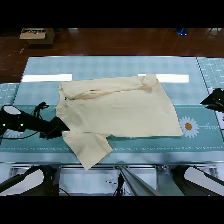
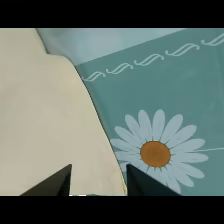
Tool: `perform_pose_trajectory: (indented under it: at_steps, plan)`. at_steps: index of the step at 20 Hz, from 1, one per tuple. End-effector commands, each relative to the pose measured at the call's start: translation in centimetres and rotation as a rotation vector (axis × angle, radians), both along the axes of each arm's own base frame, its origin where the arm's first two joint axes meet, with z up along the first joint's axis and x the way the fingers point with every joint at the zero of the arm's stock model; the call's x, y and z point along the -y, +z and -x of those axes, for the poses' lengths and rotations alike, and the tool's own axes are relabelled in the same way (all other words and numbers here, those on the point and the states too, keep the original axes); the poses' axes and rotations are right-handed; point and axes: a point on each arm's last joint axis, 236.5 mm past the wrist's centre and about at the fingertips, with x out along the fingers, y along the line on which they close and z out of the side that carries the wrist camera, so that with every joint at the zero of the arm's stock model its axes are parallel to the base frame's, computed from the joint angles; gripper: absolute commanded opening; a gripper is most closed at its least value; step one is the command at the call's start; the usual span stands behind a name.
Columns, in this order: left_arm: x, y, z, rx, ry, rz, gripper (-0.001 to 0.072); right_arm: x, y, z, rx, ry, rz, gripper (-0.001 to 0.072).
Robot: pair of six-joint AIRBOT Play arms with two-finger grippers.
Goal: Fold the shirts.
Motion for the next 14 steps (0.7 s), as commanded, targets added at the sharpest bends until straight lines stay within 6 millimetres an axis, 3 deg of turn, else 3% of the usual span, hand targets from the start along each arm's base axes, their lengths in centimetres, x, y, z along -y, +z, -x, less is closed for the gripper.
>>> perform_pose_trajectory:
  at_steps: [1, 3, 5, 8, 10, 11, 14]
  plan:
    - [3.2, -1.6, -0.1, 0.005, -0.070, 0.038, 0.0018, 0.3, 0.3, 0.5, 0.000, -0.001, 0.023, 0.0433]
    - [3.4, -1.4, 0.3, 0.007, -0.104, 0.050, 0.0018, 1.1, -0.4, 2.2, -0.065, -0.007, 0.049, 0.0493]
    - [3.4, -0.8, 0.8, -0.008, -0.107, 0.077, 0.0018, 1.1, -2.2, 5.0, -0.141, -0.052, -0.015, 0.0493]
    - [3.7, 0.0, 0.3, 0.036, -0.115, 0.105, 0.0018, -1.3, -5.2, 6.8, -0.126, -0.154, -0.181, 0.0493]
    - [4.0, 0.4, -0.1, 0.061, -0.116, 0.123, 0.0018, -3.3, -7.1, 8.1, -0.150, -0.133, -0.236, 0.0500]
    - [4.1, 0.5, -0.1, 0.064, -0.119, 0.128, 0.0018, -4.0, -8.0, 8.7, -0.164, -0.130, -0.247, 0.0544]
    - [4.2, 0.6, -0.1, 0.063, -0.117, 0.133, 0.0018, -5.1, -9.9, 9.6, -0.186, -0.149, -0.269, 0.0543]
